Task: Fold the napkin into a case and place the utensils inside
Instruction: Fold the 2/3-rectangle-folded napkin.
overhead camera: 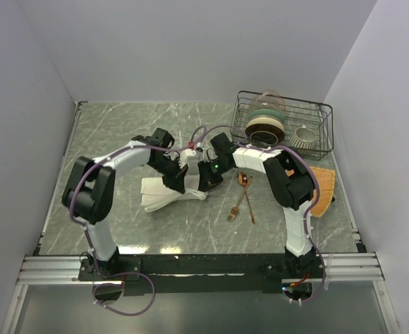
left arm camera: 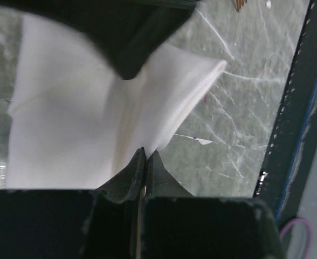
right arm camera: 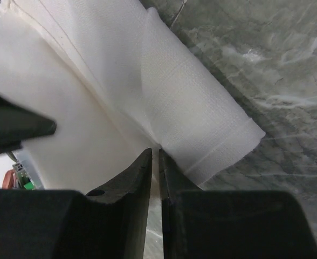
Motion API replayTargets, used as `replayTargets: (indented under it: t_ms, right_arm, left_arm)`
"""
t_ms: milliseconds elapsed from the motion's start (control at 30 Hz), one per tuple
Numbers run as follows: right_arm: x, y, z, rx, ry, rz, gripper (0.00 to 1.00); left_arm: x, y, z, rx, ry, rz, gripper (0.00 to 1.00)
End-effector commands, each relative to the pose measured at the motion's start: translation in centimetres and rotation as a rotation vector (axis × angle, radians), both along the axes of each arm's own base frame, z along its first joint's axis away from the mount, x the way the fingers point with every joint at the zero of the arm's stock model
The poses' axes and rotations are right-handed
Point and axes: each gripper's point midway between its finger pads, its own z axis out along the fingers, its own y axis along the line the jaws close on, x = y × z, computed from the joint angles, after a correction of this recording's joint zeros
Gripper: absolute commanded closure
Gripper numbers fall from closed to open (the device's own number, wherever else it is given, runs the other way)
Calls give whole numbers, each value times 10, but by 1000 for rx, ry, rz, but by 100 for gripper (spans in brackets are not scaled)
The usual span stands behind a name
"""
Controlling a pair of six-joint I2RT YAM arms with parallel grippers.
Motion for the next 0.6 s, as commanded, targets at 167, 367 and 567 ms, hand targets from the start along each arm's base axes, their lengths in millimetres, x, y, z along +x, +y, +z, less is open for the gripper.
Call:
replayTargets:
  t_ms: [167,367,567]
  right_arm:
    - [12,-21,-30,-126,-65,-3,81]
    - [14,-18,-26,-117,-75,-4,79]
    - [22,-18,8,-78,-156,-2,69]
  left_arm:
    - [25,1,-8,-133,304,88,99]
    - [33,10,-33,-146,464,171,99]
    - [29,24,-53,-114,556,211,99]
